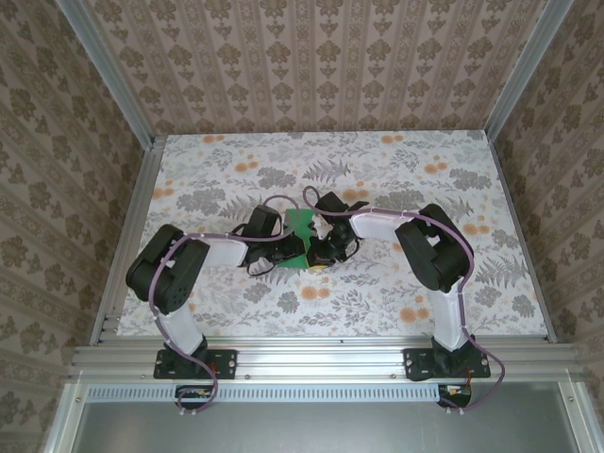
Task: Fold a paper plane with a square sheet of paper (pick it up from the middle)
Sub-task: Fold the triangle a second time at the center of the table.
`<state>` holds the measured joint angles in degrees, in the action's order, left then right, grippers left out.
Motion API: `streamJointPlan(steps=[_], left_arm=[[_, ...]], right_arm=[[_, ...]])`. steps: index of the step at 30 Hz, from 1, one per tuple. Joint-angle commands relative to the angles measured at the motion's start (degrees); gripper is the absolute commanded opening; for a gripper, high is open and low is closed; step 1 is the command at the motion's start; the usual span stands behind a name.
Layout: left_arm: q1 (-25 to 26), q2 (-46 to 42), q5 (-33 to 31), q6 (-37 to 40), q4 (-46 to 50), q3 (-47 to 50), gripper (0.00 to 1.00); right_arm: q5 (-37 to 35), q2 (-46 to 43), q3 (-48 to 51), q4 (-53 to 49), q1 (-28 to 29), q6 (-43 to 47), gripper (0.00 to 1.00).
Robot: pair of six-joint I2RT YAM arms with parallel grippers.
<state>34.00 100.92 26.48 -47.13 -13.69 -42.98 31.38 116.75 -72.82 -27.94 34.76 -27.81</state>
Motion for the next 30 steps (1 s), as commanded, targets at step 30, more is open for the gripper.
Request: streamJointPlan(steps=[30], left_arm=[[-10.1, 4.8, -9.8, 3.6, 13.4, -8.3, 0.12]], right_arm=[[-13.6, 7.1, 3.9, -11.6, 0.7, 0.0, 0.07]])
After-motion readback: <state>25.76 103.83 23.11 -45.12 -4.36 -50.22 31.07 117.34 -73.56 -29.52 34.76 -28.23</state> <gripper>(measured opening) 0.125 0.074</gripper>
